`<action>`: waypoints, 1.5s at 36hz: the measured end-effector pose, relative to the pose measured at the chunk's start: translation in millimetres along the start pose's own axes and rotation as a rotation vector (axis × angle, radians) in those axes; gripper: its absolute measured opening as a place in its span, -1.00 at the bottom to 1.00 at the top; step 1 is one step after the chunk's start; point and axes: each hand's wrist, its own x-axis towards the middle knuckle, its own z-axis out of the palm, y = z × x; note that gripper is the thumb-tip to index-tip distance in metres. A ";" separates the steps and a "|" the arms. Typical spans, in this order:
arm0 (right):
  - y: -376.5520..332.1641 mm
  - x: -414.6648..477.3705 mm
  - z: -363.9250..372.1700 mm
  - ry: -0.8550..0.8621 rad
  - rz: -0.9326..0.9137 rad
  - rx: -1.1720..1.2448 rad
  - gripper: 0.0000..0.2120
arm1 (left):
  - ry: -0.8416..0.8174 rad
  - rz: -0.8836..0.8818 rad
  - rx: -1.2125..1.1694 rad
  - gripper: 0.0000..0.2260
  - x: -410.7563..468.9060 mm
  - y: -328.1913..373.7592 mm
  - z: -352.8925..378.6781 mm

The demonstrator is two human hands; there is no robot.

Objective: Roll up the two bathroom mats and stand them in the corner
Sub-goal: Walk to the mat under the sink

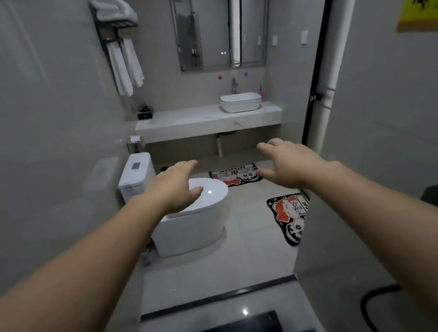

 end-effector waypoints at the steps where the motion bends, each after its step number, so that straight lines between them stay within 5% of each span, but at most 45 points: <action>1: -2.4 8.4 3.7 -0.007 0.018 0.009 -0.42 | -0.008 0.000 -0.009 -0.43 6.9 -5.3 0.9; 20: -3.9 99.7 100.4 -0.159 0.211 0.039 -0.41 | -0.125 0.100 -0.057 -0.43 121.7 -92.9 69.3; 54: 186.1 295.8 242.6 -0.305 0.108 0.136 -0.50 | -0.261 -0.041 -0.101 -0.46 358.1 -36.4 208.4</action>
